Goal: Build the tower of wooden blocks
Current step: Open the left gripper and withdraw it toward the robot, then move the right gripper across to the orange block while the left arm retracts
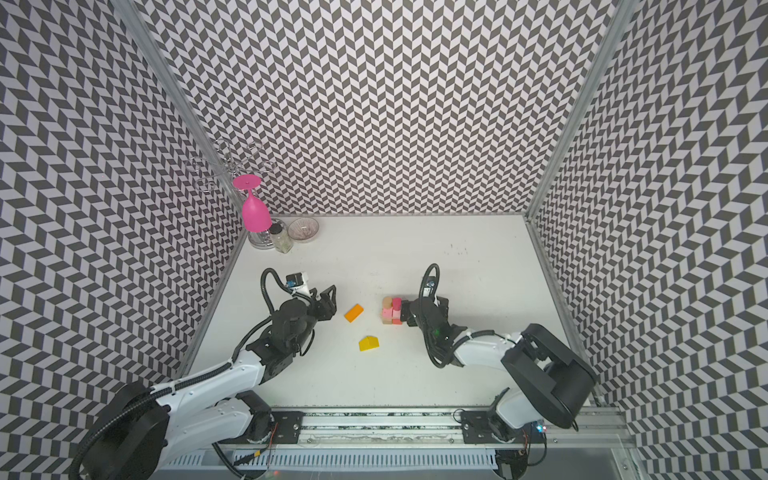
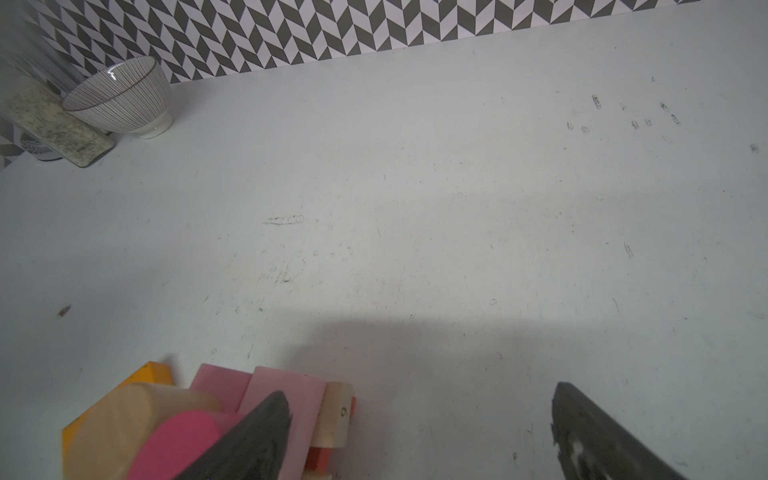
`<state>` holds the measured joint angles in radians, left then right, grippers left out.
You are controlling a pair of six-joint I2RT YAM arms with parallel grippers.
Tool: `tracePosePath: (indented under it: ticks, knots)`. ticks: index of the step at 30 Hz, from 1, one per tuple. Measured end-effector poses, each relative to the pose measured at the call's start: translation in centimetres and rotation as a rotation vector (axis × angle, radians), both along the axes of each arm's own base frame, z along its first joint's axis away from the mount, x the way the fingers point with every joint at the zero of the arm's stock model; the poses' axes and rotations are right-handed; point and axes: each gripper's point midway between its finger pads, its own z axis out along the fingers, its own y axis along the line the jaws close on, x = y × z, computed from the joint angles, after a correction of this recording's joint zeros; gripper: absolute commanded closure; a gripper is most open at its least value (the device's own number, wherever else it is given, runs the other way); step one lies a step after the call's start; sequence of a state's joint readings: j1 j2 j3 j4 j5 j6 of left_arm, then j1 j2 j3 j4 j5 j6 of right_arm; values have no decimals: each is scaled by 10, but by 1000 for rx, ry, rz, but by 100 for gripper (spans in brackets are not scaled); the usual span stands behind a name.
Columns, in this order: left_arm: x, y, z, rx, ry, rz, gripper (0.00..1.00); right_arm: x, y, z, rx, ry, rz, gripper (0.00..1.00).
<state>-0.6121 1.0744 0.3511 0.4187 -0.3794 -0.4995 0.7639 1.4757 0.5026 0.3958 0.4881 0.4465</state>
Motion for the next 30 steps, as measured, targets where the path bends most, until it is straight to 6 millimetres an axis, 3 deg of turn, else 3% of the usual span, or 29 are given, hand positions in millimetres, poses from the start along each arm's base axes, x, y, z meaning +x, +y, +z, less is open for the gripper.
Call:
tracePosePath:
  ticks: [4, 11, 16, 21, 22, 23, 26, 30]
  knots:
    - [1, -5, -4, -2, 9, -24, 34, 1, -3, 2, -4, -8, -15, 3]
    - [10, -27, -33, 41, 97, -93, 40, -1, -9, 20, 27, -51, -37, 3]
    - [12, -24, -33, 57, 100, -76, 40, -11, -17, 41, 65, -98, -27, 3]
    - [14, 17, -4, 85, 39, 62, 32, -25, -6, 81, 144, -178, 42, 3]
    - [14, 30, 8, 85, 10, 111, 32, -30, -1, 89, 163, -194, 65, 3]
    - [13, 44, 19, 88, -20, 167, 25, -36, 6, 96, 179, -205, 91, 2]
    - [6, 71, 39, 84, -74, 292, 16, -55, 31, 108, 198, -211, 174, 3]
    - [-7, 99, 29, 98, -83, 411, 9, -81, 80, 121, 193, -201, 289, 3]
